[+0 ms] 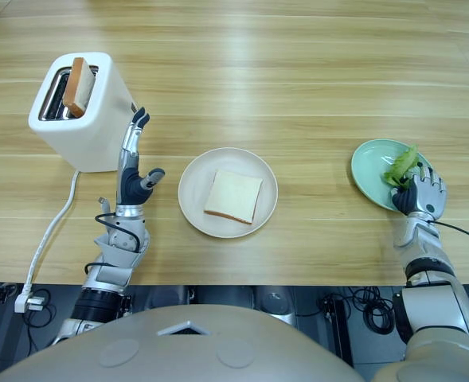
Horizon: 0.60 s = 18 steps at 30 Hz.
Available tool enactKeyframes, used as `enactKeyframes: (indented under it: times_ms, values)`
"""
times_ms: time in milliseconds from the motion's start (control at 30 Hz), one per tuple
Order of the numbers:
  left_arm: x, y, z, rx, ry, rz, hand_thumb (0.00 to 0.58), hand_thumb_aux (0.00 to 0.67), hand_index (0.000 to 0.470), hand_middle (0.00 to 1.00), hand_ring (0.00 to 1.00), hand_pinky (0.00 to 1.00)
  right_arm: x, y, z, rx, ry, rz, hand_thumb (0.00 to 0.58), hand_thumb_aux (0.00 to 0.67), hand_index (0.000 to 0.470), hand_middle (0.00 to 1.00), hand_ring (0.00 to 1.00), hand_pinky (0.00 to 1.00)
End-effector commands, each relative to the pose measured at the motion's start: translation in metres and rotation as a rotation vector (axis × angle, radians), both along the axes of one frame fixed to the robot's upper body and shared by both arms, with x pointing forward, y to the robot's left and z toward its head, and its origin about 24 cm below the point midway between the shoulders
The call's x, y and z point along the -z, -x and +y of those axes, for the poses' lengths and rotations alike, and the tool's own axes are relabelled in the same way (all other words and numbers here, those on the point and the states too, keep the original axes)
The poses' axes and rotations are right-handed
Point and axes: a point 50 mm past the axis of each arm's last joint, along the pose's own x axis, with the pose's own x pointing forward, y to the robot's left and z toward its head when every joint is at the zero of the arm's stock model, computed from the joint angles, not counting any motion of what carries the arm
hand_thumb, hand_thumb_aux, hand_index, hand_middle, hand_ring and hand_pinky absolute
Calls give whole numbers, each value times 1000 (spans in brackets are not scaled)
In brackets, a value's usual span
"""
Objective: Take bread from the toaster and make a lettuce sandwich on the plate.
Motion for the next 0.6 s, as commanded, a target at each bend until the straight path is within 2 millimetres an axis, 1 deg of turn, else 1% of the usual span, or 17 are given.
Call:
enactKeyframes:
  times_ms: [33, 100, 167, 267, 333, 367, 467, 567, 600]
  values:
    - [1, 1, 3, -20, -4, 8, 0, 0, 0, 0, 0, 0, -14, -6, 4, -83, 87, -95, 580, 670, 460, 0, 0, 0]
    - [2, 0, 4, -32, -4, 7, 0, 0, 0, 0, 0, 0, -25, -14, 14, -167, 120, -179, 580, 670, 460, 0, 0, 0]
    - [2, -1, 8, -51, -7, 4, 0, 0, 0, 0, 0, 0, -38, -25, 37, -308, 127, -271, 580, 670, 460, 0, 0, 0]
    - [1, -3, 13, -78, -22, -8, 0, 0, 0, 0, 0, 0, -51, -30, 79, -502, 79, -356, 580, 670, 460, 0, 0, 0]
    - [-1, -4, 16, -95, -40, -21, 0, 0, 0, 0, 0, 0, -53, -31, 104, -606, 36, -380, 580, 670, 460, 0, 0, 0]
    - [-2, -5, 18, -107, -44, -26, 0, 0, 0, 0, 0, 0, -53, -31, 120, -666, 6, -389, 580, 670, 460, 0, 0, 0]
    - [-3, -6, 25, -142, -54, -33, 0, 0, 0, 0, 0, 0, -53, -34, 177, -868, -85, -396, 580, 670, 460, 0, 0, 0]
    - [-3, -7, 28, -165, -52, -39, 0, 0, 0, 0, 0, 0, -47, -34, 224, -1030, -154, -380, 580, 670, 460, 0, 0, 0]
    - [-4, -7, 29, -170, -55, -44, 0, 0, 0, 0, 0, 0, -44, -33, 236, -1070, -174, -371, 580, 670, 460, 0, 0, 0]
